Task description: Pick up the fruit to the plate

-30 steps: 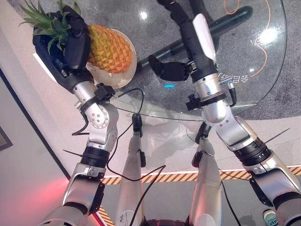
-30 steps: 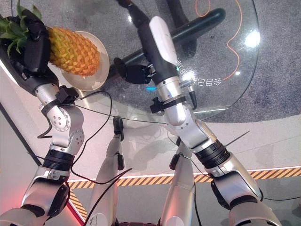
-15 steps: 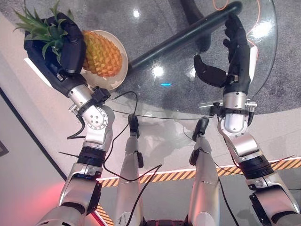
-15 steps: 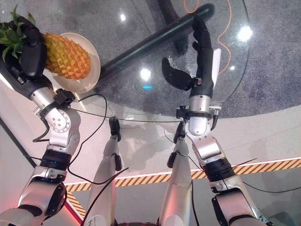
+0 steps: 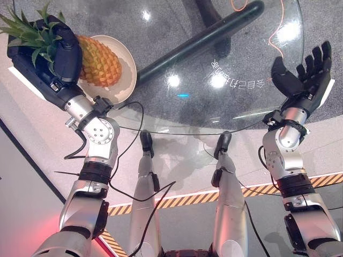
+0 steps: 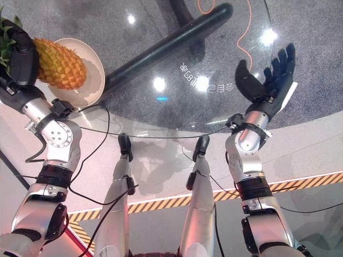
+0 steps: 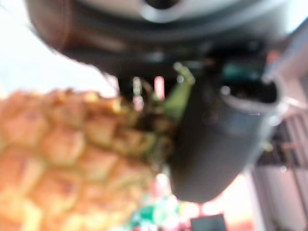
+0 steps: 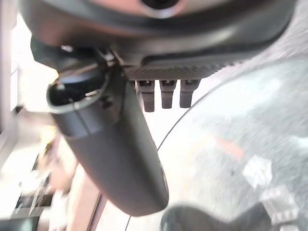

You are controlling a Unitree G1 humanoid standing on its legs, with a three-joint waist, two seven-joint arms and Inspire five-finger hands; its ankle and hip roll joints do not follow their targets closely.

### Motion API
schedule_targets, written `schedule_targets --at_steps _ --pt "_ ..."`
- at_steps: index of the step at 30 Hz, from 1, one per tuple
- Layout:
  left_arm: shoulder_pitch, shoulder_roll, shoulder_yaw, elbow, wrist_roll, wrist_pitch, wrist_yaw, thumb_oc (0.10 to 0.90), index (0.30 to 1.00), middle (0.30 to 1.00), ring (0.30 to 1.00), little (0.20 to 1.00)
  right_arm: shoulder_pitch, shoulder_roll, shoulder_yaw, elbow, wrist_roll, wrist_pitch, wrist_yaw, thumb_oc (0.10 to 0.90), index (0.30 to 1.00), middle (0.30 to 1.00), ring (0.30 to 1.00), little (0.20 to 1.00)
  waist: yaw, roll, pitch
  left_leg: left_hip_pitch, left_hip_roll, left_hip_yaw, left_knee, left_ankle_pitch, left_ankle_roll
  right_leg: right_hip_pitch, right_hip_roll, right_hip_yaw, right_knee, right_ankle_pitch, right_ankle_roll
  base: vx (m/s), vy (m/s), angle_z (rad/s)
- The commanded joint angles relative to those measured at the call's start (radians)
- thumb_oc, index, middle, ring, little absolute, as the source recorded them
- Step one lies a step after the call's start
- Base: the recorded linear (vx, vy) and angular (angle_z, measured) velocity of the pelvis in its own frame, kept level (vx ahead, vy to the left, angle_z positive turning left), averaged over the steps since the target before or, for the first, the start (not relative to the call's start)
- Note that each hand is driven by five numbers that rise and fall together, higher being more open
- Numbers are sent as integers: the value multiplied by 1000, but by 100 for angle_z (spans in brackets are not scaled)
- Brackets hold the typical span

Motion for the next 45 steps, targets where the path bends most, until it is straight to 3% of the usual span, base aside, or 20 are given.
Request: schedule_targets --at_steps 1,7,15,25,32,45 --pt "-147 129 53 -24 59 -159 45 100 300 300 300 200 -33 -41 -100 9 134 -127 18 800 900 900 900 900 29 -44 -27 12 28 -7 78 -65 -22 30 7 -27 -19 17 26 -8 -6 -5" --pt "-193 167 26 50 46 -166 69 100 300 300 300 200 -76 -61 -103 219 335 -136 83 800 900 900 900 900 36 -46 -27 4 31 -11 84 -64 -26 33 8 -36 -20 17 22 -3 -12 -4" --pt "-246 197 -11 131 44 -152 109 100 300 300 300 200 -112 -94 -94 410 364 -90 66 800 900 900 900 900 39 -48 -27 -13 30 -17 98 -67 -26 29 11 -38 -19 13 16 0 0 0" --pt "-325 231 -63 256 30 -148 118 100 300 300 300 200 -144 -127 -102 665 462 -21 159 800 900 900 900 900 41 -51 -27 -36 31 -24 123 -73 -21 16 17 -39 -6 6 7 0 0 0" --pt "-360 231 -86 314 55 -147 193 100 300 300 300 200 -148 -125 -91 753 488 6 196 800 900 900 900 900 39 -58 -27 -40 34 -28 136 -90 -20 15 28 -35 2 -7 6 0 0 0" --pt "-402 218 -90 383 65 -164 221 100 300 300 300 200 -166 -106 -76 761 489 7 206 800 900 900 900 900 29 -77 -27 -55 34 -31 148 -94 -17 9 41 -32 1 -9 -1 0 0 0"
